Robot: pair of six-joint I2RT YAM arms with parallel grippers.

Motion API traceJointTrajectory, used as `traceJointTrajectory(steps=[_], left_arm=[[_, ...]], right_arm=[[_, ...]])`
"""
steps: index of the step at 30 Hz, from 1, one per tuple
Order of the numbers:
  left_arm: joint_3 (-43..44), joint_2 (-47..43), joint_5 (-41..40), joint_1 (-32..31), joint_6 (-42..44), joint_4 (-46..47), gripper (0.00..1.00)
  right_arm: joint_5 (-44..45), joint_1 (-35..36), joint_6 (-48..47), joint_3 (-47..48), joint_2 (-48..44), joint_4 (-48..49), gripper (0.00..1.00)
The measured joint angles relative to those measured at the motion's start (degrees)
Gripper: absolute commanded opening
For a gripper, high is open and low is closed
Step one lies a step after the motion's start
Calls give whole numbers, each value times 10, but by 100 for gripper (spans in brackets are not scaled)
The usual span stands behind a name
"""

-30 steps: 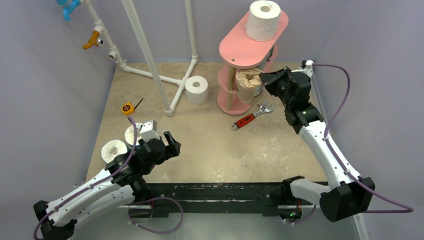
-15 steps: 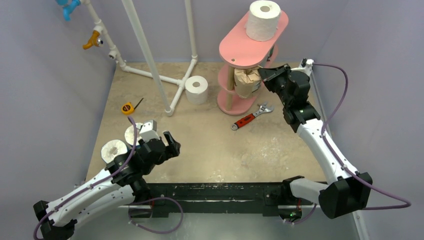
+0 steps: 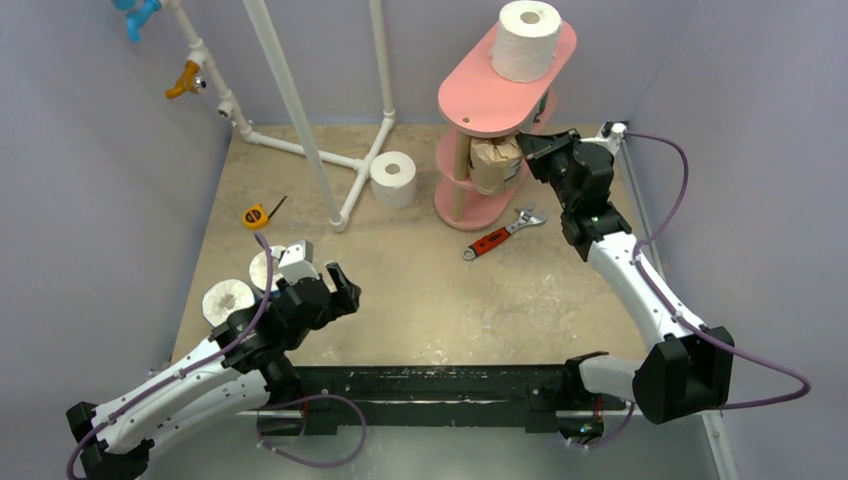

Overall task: Place and organize the paper towels onto the shelf
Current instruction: Place the paper towel on the shelf.

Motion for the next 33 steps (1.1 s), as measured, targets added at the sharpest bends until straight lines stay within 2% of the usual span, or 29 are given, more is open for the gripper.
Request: traceJointTrajectory(steps=[20, 28, 33], left_arm=[[0, 0, 0, 0, 0, -1, 79], [0, 0, 0, 0, -1, -1, 79], [0, 0, 0, 0, -2, -1, 79]], right_arm=[[-19, -15, 70, -10, 4, 57, 0], [-30, -22, 88, -19, 41, 87, 0], [-33, -23, 94, -19, 56, 106, 9]])
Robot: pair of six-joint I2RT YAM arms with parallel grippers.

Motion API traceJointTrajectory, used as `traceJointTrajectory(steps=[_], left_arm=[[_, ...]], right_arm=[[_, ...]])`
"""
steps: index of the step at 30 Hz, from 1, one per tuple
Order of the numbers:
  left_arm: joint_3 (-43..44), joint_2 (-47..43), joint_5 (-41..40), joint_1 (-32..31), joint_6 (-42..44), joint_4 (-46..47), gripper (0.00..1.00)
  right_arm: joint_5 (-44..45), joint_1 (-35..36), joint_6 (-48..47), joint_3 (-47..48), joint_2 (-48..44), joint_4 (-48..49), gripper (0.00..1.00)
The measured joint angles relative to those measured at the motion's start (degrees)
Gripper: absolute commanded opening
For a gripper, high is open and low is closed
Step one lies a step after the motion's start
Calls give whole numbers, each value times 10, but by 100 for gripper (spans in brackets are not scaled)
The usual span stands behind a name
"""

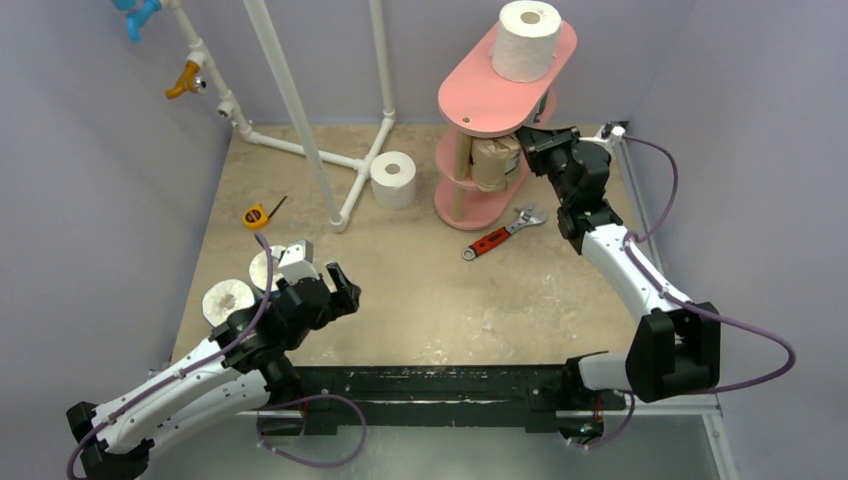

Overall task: Place and organize the paper towels onto the shelf
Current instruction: Place the paper towel on the shelf.

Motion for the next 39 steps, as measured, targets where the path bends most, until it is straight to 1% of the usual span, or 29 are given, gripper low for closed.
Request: traceJointTrajectory(steps=[3, 5, 6, 9, 11, 21, 30, 35, 39], left_arm=[[0, 0, 0, 0, 0, 0, 79], [0, 0, 0, 0, 0, 0, 79], [0, 1, 0, 0, 0, 0, 79], [0, 5, 0, 0, 0, 0, 79], [0, 7, 0, 0, 0, 0, 79], [0, 16, 2, 0, 0, 1, 79], [0, 20, 7, 0, 0, 8, 79], [0, 20, 11, 0, 1, 13, 79], [0, 20, 14, 0, 2, 13, 79]], right_arm=[[0, 0, 0, 0, 3, 4, 14], [0, 0, -2, 1, 3, 5, 21], [0, 0, -3, 1, 3, 4, 24], [0, 0, -10, 7, 3, -8, 41], [1, 0, -18, 12, 3, -25, 46], [1, 0, -53, 39, 2, -97, 57], [1, -1, -90, 62, -15, -162, 75], [1, -3, -114, 65, -40, -195, 79], [0, -4, -130, 76, -46, -221, 79]])
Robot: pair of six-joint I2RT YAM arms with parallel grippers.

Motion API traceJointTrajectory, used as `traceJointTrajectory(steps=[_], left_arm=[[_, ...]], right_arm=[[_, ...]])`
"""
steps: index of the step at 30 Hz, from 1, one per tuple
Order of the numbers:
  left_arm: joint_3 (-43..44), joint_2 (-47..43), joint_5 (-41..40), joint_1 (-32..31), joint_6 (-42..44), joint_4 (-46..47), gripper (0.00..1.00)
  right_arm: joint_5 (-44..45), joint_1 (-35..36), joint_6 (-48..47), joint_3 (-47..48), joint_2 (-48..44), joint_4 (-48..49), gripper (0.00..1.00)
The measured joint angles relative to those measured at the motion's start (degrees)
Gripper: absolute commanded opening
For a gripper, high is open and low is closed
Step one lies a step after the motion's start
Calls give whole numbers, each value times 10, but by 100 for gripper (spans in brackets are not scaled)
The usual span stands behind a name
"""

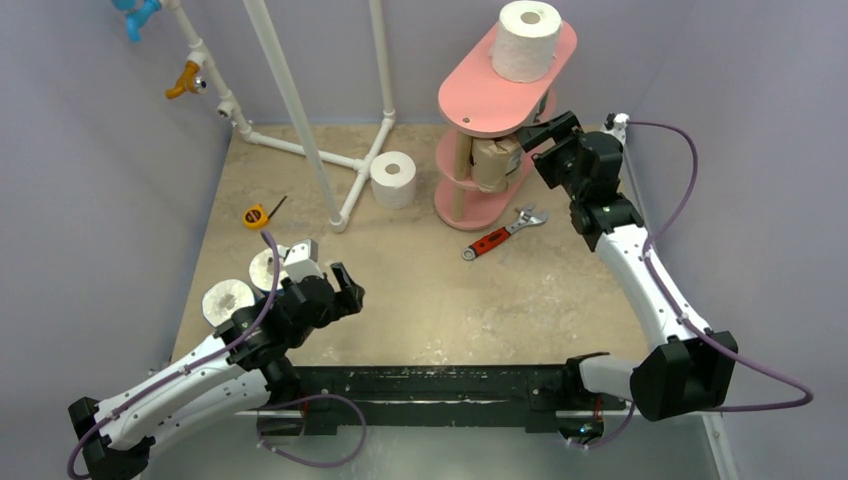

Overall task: Place and organize the paper towels onto the shelf
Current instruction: Place the paper towel on the shelf, then move the paper towel to the shelf.

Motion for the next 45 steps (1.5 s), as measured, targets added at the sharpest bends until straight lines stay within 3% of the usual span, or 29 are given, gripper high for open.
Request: traceJointTrajectory(steps=[8, 13, 16, 19, 25, 33, 45], left_arm=[[0, 0, 3, 0, 1, 0, 79], [0, 5, 7, 0, 4, 3, 79], [0, 11, 11, 0, 6, 12, 79], [0, 17, 16, 0, 6, 20, 79], [0, 21, 23, 0, 8, 35, 79], [0, -1, 27, 0, 8, 35, 79], [-2, -3, 26, 0, 8, 34, 79]], right_arm=[[-18, 0, -70, 3, -68, -48, 83], [-28, 1, -147, -36, -170, -28, 77], [-24, 13, -186, -85, -215, 12, 91], [-8, 46, -237, -166, -243, 79, 95], [30, 131, -363, -231, -225, 127, 99], [69, 133, -454, -257, -196, 228, 94], [78, 133, -486, -253, -107, 264, 94]])
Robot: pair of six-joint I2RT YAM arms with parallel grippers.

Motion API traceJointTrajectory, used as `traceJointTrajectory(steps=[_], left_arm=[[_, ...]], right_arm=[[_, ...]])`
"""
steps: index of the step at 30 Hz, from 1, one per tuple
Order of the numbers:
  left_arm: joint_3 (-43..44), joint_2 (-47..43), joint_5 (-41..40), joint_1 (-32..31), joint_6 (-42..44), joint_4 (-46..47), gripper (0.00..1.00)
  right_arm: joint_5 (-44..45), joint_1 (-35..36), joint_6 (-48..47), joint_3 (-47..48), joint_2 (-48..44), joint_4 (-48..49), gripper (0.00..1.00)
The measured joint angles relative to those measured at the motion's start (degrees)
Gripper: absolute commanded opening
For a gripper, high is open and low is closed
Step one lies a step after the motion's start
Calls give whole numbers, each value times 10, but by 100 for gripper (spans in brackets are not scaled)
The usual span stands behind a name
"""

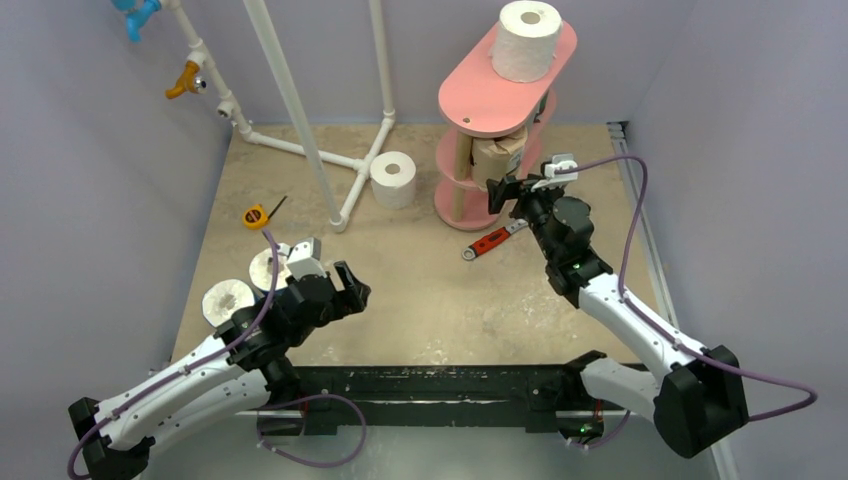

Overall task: Place and organize the paper towels onto the shelf
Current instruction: Move the paper towel to the shelf.

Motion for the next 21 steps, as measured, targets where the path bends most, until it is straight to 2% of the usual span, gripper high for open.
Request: traceJointTrajectory(steps=[13, 21], left_arm=[[0, -1, -3, 0, 0, -9, 79], [0, -6, -11, 0, 0, -14, 79]], right_arm=[[15, 0, 6, 19, 89, 69, 89], [27, 0, 26, 27, 110, 98, 83]])
